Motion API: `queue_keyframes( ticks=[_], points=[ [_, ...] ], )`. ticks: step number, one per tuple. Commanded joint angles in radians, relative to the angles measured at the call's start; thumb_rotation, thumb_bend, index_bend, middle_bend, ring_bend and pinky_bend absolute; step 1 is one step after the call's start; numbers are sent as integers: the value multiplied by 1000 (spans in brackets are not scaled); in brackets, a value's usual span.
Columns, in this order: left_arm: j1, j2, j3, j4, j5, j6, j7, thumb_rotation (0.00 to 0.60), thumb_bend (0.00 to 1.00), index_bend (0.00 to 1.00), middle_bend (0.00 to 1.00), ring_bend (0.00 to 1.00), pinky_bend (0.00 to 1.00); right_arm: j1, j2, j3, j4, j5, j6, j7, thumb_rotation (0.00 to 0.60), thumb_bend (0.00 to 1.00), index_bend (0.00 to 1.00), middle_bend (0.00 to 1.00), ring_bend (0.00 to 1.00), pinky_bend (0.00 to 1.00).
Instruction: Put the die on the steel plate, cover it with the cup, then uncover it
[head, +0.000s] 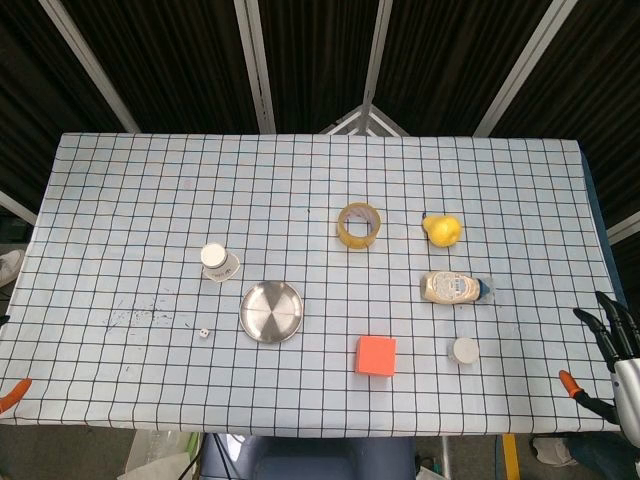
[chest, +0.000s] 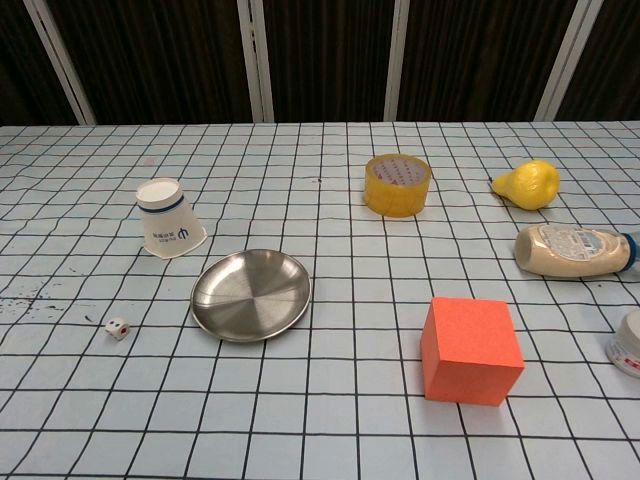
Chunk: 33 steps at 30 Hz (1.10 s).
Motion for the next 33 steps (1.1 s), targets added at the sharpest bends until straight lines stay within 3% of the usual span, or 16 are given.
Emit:
queue_keyframes(
  ticks=[1,11,23,33],
  points=[
    [3,7,6,4,4,-5,-18,600,204,202,2,0,0,-1,2,0,-4,-2,3,0,600,235,194,50,86,0],
    [7,17,5,13,24,6,-51,600,205,202,0,0,0,-16,19,-5,-17,-4,25,-1,600,235,194,50,85,0],
    [0,29,-20,20,-27,-7,-82,600,205,201,0,0,0,-14,17,-15,-26,-1,2,-27,600,234,194,50,86,0],
    [-10,31,-7,7,2,-32,-90,600,205,209,29,0,0,-26,21,-11,-23,17,19,-11,600,234,194,50,86,0]
  ],
)
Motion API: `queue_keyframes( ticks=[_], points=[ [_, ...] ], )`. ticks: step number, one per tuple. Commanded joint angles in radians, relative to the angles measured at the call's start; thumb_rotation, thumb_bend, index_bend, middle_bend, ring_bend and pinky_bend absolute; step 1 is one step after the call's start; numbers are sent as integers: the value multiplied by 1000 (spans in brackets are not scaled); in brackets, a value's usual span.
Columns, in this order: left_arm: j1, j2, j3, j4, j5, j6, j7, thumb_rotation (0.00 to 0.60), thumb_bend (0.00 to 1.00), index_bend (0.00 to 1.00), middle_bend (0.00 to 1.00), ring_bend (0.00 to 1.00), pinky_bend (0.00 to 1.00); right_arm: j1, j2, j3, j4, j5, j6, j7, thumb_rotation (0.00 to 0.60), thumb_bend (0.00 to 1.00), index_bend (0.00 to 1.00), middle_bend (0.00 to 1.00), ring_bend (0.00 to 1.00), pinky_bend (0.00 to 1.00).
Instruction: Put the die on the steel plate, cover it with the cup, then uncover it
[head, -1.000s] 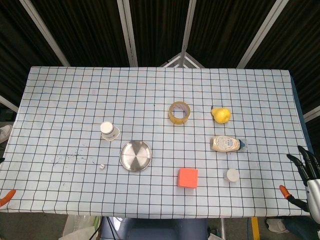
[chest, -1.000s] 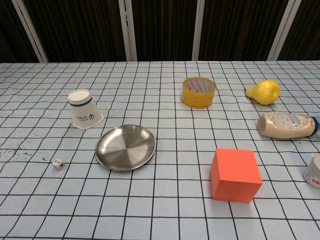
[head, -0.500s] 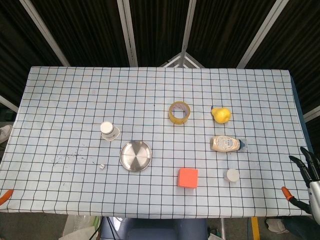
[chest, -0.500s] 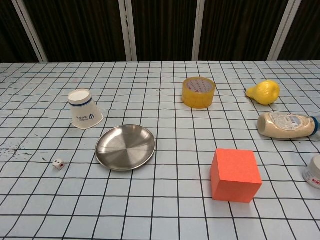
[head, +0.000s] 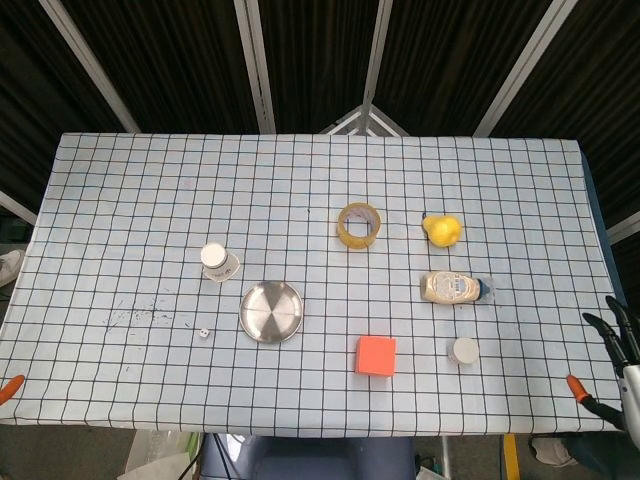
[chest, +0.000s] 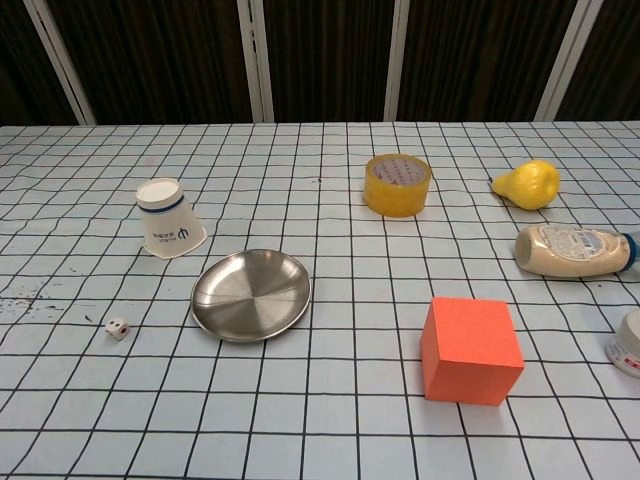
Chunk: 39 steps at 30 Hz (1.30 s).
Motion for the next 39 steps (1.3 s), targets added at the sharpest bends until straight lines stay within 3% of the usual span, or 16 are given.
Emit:
queue_keyframes(
  ticks=[1,5,10,13,18,28,39],
  points=[
    [-9,-5,0,-8,8,-14,28,600,204,218,38,0,0,-3,2,-1,-1,4,2,9,600,234,194,50,86,0],
    [-63,-36,-13,-7,1,-102,95,600,204,265,63,0,0,-10,8,-7,-3,2,6,27,600,234,193,50,86,0],
    [-204,-73,-52,-58,-105,-349,120,600,224,326,52,0,0,-14,15,-11,-9,-3,10,40,600,234,194,50,86,0],
    [-294,-90,-86,-107,-212,-498,170,600,243,334,38,0,0,-7,13,-5,-7,12,-1,48,600,234,194,50,86,0],
    [-409,-121,-145,-150,-399,-635,299,600,275,360,36,0,0,0,12,-5,0,37,-26,57,600,234,193,50,86,0],
    [-575,-243,-176,-120,-686,-687,582,600,351,408,39,0,0,1,18,1,11,63,-34,83,600,234,194,50,86,0],
    [-675,-367,-133,-48,-809,-695,715,600,357,415,38,0,0,9,12,3,20,70,-51,90,600,234,194,50,86,0]
  ],
)
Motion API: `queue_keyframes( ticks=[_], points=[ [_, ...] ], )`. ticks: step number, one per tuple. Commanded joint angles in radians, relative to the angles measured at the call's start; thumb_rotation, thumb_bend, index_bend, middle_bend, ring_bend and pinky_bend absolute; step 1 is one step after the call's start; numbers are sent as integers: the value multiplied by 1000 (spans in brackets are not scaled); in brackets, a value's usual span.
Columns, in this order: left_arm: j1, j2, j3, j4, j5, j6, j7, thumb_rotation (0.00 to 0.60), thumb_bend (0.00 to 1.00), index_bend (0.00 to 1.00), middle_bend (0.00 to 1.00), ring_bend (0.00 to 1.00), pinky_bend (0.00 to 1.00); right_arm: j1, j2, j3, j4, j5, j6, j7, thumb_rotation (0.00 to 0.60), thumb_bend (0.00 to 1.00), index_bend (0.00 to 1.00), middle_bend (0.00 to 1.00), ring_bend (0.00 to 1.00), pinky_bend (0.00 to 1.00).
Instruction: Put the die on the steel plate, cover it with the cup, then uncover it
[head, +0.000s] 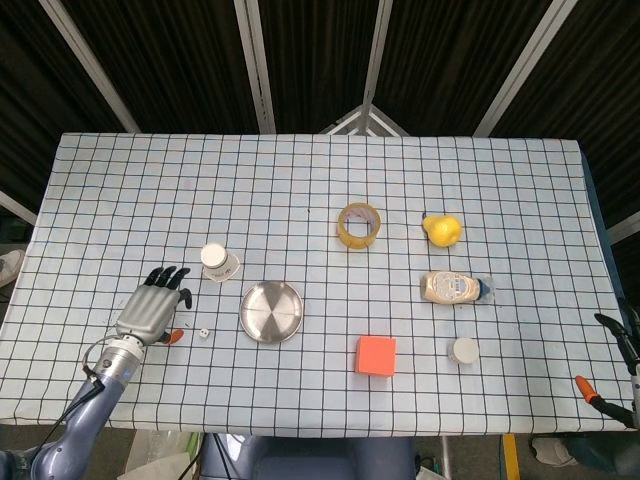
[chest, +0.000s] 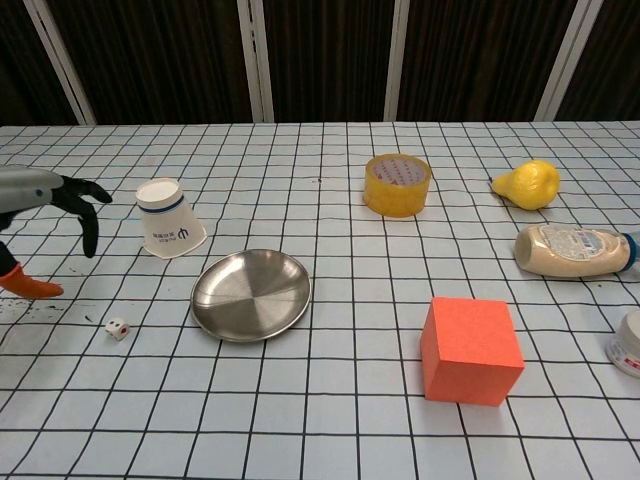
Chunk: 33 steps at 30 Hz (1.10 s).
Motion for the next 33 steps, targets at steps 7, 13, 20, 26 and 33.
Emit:
queue_keyframes(
  ticks=[7,13,20,26,33],
  points=[
    [-57,-56,41,25,-54,6,52,600,357,413,32,0,0,3,-1,4,7,13,-7,14,600,234,194,50,86,0],
    [-79,-75,60,34,-83,23,77,600,357,425,35,0,0,3,1,4,5,10,-6,20,600,234,194,50,86,0],
    [-99,-106,76,71,-113,31,98,600,359,421,35,0,0,3,0,5,10,16,-9,26,600,234,194,50,86,0],
    [-117,-137,88,106,-136,29,100,600,359,423,36,0,0,4,0,7,15,24,-12,33,600,234,194,50,85,0],
    [-135,-168,98,135,-143,25,104,600,363,428,36,0,0,4,1,8,18,29,-13,40,600,235,194,50,86,0]
  ],
)
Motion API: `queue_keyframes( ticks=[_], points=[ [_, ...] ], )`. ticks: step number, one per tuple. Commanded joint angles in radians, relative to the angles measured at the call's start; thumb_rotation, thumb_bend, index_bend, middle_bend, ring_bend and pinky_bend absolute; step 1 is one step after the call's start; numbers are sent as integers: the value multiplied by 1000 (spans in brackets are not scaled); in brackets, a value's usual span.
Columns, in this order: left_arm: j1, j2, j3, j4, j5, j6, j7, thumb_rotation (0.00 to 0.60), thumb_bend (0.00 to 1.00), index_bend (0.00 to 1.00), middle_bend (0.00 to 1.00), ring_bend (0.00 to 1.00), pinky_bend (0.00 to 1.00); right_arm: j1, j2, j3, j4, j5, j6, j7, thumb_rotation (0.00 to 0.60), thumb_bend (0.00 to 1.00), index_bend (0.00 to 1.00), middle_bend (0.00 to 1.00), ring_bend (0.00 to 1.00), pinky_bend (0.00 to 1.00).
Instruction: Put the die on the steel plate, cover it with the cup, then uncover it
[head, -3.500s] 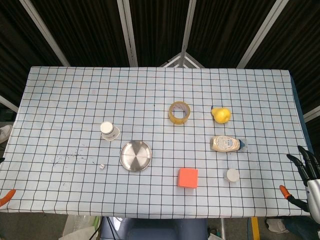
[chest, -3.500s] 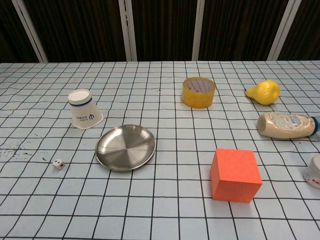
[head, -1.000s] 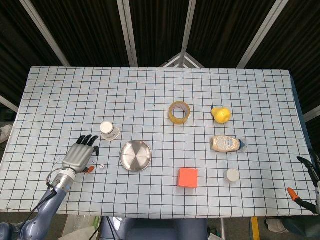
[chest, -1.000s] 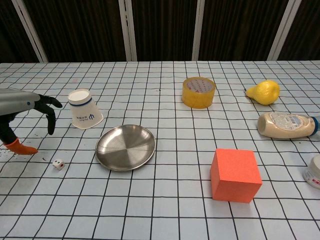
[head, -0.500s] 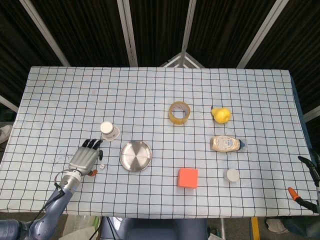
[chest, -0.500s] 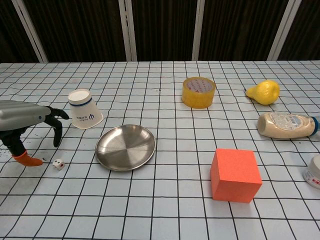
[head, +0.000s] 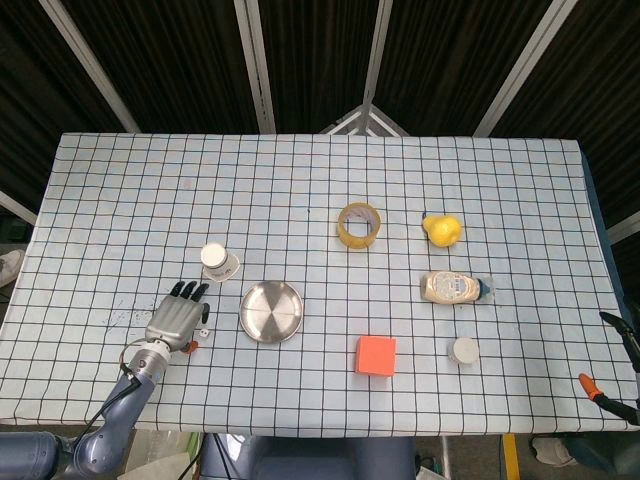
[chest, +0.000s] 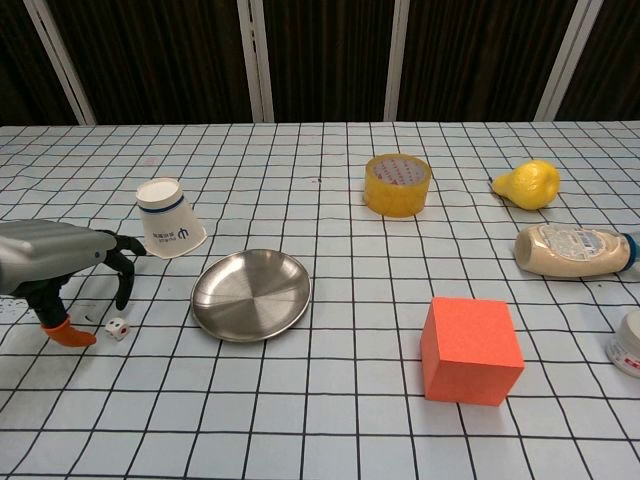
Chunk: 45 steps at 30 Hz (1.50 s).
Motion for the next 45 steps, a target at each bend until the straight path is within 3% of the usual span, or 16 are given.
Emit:
queue_keyframes(
  ticks=[1,35,45],
  points=[
    [-7,-10,4,9,0,0,3,600,364,429,36,0,0,0,1,0,1,1,0,3,600,235,194,50,86,0],
    [-49,-55,42,43,-16,34,6,600,420,501,45,0,0,3,-2,1,6,11,-14,26,600,234,194,50,85,0],
    [-61,-66,46,51,-21,44,15,600,475,536,55,0,0,5,-4,1,9,15,-21,34,600,235,194,50,85,0]
  ],
)
